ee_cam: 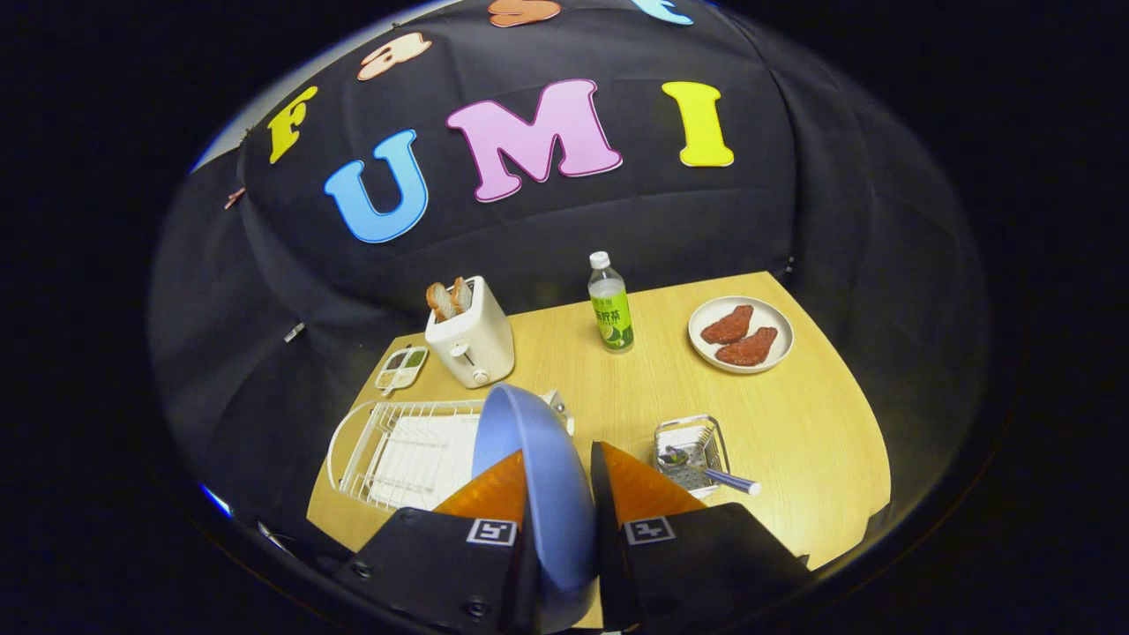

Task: Take the plate from the dish rack, then take the spoon from the basket and place it into the plate.

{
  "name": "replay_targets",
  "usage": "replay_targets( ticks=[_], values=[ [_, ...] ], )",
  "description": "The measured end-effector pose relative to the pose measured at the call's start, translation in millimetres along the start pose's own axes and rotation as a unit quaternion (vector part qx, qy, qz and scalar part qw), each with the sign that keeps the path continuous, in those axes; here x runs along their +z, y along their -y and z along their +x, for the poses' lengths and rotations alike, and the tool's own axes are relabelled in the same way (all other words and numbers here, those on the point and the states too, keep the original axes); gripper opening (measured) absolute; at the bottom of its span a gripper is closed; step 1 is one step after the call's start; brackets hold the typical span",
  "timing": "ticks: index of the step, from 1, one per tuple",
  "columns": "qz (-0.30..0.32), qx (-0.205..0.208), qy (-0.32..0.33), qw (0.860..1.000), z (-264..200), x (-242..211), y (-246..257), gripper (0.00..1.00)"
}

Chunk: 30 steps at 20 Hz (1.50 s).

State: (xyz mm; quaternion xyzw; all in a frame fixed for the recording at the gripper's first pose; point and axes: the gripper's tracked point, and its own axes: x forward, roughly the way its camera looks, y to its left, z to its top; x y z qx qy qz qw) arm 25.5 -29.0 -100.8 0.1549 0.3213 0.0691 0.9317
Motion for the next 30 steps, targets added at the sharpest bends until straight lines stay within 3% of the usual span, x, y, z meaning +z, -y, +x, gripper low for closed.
replay_targets(
  ticks=[8,12,18,24,28,30],
  values=[
    [0.042,0.089,-0.072,0.993,-27,-85,81,0.29],
    [0.032,0.122,-0.102,0.987,-7,-130,100,0.29],
    [0.043,0.134,-0.116,0.983,48,-160,112,0.30],
    [0.035,0.130,-0.106,0.985,57,-159,122,0.33],
    [-0.012,0.126,-0.062,0.990,50,-141,136,1.00],
    [-0.063,0.116,-0.017,0.991,36,-123,145,0.98]
  ],
)
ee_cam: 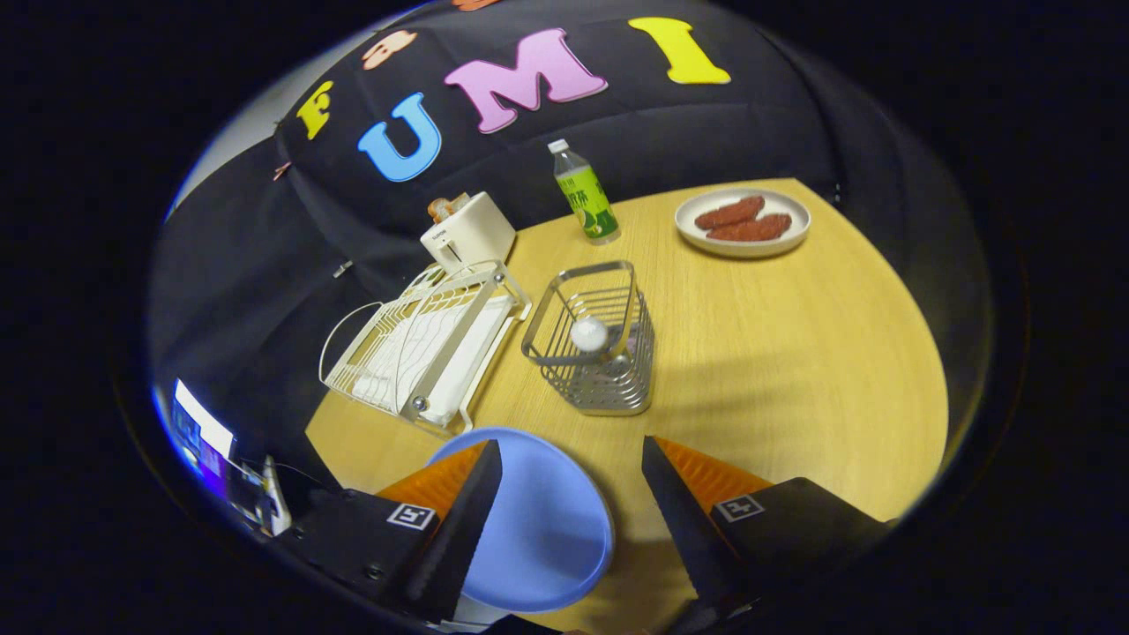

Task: Take the plate from the dish rack, then take the spoon from the basket and place it into the plate.

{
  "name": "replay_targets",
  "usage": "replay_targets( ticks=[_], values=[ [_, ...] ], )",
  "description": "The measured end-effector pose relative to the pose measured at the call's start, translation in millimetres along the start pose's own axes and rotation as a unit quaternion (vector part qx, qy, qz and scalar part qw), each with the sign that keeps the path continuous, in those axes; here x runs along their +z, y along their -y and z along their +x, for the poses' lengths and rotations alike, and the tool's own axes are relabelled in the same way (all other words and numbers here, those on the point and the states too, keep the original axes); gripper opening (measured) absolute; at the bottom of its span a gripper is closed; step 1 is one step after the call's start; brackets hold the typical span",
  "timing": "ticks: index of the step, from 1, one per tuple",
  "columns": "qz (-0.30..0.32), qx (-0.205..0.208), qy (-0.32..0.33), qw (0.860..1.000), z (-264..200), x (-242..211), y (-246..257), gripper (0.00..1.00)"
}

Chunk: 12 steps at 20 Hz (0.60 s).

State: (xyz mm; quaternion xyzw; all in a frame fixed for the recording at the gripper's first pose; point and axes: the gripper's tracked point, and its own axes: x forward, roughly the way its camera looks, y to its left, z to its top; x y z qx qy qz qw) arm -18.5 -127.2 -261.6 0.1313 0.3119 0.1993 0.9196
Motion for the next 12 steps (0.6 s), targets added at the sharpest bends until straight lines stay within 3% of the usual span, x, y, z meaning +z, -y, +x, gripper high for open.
replay_targets(
  ticks=[3,7,10,12],
  values=[
    [-0.063,-0.003,0.073,0.995,-14,34,-8,0.98],
    [-0.104,-0.003,0.144,0.984,-8,73,-23,0.98],
    [-0.118,-0.013,0.151,0.981,11,76,-20,0.98],
    [-0.127,-0.021,0.155,0.979,23,78,-16,0.90]
  ],
)
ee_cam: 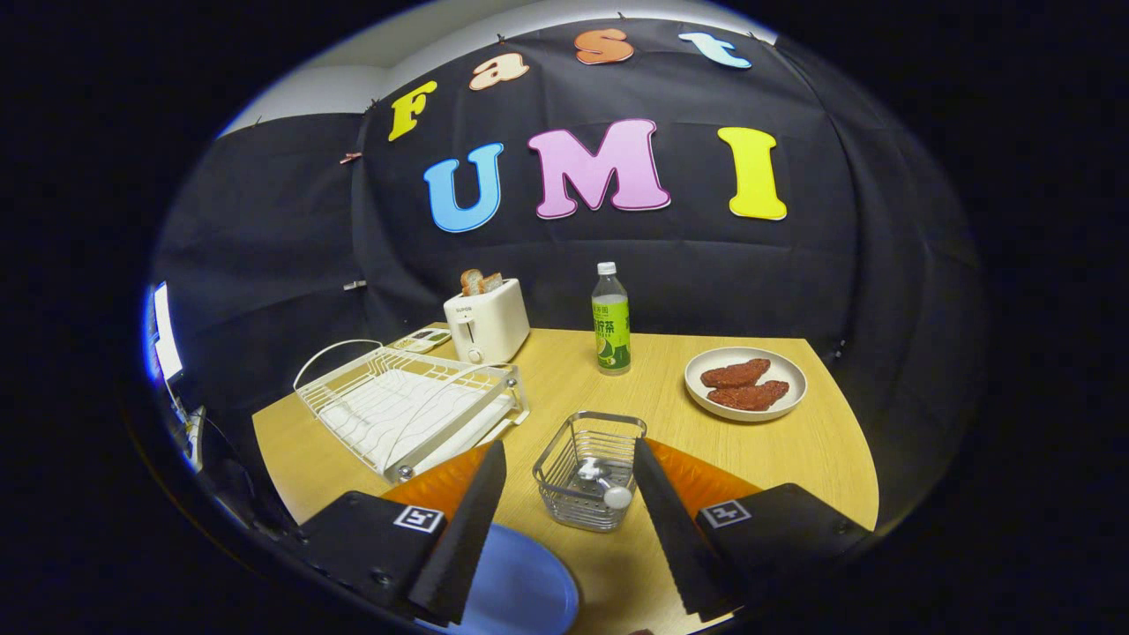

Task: Take the plate from the dish rack, then take the spoon from the basket and place it into the plate.

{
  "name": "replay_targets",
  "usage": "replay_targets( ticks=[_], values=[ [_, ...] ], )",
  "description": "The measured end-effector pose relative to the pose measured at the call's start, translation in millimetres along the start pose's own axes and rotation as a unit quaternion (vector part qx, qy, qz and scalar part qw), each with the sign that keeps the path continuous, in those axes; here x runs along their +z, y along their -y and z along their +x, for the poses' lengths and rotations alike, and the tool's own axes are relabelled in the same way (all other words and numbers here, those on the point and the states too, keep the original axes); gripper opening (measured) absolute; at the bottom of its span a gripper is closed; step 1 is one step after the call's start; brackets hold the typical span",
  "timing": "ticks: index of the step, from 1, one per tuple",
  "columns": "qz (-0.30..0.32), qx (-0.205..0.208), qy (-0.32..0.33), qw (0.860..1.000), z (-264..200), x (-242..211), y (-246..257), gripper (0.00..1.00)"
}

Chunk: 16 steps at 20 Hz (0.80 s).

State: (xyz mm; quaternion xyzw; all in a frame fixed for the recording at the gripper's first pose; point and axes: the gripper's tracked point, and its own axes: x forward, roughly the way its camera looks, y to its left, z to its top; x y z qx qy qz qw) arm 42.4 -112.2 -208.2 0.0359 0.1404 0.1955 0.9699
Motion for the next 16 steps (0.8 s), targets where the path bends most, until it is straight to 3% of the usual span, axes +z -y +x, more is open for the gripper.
replay_targets(
  ticks=[2,6,10,11,13,15,16],
  values=[
    [-0.012,0.000,0.002,1.000,7,-4,0,0.79],
    [-0.044,0.003,-0.003,0.999,20,-17,-2,0.69],
    [-0.065,0.000,-0.015,0.998,32,-26,-2,0.51],
    [-0.068,0.000,-0.011,0.998,34,-27,-4,0.43],
    [-0.071,-0.004,-0.009,0.997,36,-24,-4,0.40],
    [-0.074,-0.009,-0.012,0.997,39,-27,-1,0.24],
    [-0.075,-0.015,-0.011,0.997,42,-24,-1,0.23]
  ],
)
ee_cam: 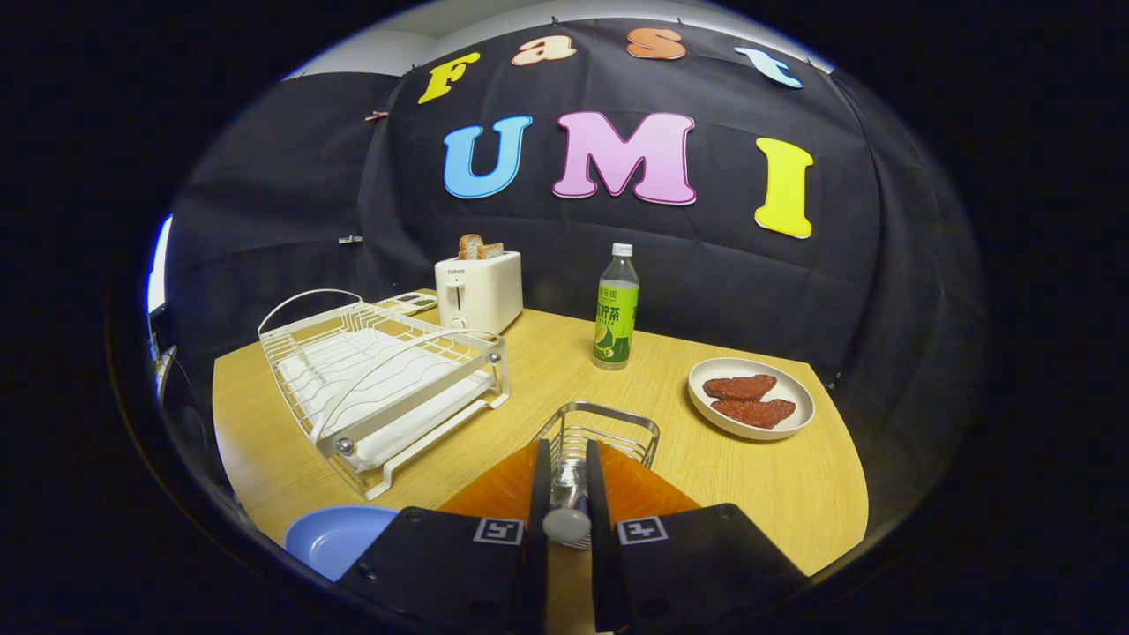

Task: Take the plate from the dish rack, then take the spoon from the basket and place it into the plate.

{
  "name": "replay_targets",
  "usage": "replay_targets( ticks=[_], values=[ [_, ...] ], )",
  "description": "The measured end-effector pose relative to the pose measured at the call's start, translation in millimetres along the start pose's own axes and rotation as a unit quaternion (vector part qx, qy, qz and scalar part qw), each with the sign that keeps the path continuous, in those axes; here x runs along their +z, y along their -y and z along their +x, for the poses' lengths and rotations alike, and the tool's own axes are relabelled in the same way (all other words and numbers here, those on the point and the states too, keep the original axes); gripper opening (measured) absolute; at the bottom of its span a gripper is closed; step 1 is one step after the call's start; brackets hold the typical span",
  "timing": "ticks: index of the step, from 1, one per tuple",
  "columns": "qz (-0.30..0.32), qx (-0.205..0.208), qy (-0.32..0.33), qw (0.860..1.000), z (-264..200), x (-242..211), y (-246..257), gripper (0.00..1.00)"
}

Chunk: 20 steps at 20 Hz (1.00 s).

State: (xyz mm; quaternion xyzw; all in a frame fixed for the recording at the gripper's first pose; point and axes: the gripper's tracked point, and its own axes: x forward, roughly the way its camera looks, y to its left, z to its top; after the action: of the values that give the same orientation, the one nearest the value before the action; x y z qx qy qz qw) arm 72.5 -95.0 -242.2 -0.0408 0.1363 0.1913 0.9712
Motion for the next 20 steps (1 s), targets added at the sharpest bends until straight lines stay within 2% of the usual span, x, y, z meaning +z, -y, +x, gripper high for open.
replay_targets(
  ticks=[4,9,16,20],
  values=[
    [-0.009,-0.005,-0.005,1.000,1,-1,2,0.19],
    [0.025,-0.001,-0.030,0.999,-3,8,3,0.16],
    [0.023,0.011,-0.004,1.000,-32,68,10,0.16],
    [0.039,0.041,0.001,0.998,-69,103,-2,0.16]
  ],
)
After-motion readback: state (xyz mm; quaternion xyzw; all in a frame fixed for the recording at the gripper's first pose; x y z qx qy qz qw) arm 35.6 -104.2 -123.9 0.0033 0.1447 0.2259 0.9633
